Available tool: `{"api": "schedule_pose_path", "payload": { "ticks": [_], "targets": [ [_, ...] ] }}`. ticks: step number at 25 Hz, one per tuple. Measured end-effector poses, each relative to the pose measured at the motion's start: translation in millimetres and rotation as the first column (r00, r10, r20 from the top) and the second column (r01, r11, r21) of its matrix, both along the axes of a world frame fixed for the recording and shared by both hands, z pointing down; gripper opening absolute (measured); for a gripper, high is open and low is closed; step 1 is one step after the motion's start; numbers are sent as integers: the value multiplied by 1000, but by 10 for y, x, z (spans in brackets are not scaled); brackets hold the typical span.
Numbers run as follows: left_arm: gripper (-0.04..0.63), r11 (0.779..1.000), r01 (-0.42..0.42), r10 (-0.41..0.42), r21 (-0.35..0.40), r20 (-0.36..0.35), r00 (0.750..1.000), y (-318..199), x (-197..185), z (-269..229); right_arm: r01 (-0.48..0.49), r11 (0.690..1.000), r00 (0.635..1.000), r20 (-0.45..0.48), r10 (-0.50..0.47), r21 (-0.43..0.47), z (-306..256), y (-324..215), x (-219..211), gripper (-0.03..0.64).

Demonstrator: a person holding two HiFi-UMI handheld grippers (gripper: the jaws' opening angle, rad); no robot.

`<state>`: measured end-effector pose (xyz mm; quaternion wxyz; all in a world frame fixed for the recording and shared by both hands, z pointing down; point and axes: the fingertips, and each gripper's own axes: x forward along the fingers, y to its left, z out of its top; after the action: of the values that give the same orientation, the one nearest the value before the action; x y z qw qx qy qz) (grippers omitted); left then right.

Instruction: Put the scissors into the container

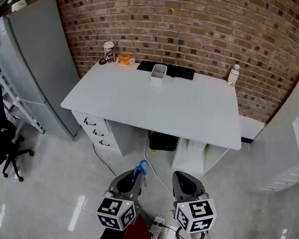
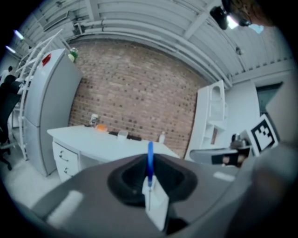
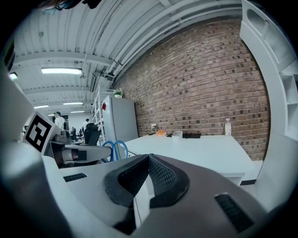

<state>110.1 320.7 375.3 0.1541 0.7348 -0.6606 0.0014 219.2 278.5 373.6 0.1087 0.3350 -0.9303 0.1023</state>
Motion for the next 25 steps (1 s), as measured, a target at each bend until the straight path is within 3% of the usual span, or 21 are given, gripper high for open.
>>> {"api": "schedule_pose_path", "payload": {
  "ticks": [25],
  "targets": [
    [38, 997, -74, 74, 5, -39, 996, -913, -1250, 17, -60, 998, 998, -26, 60, -15, 2, -816, -1310, 9]
  ]
}}
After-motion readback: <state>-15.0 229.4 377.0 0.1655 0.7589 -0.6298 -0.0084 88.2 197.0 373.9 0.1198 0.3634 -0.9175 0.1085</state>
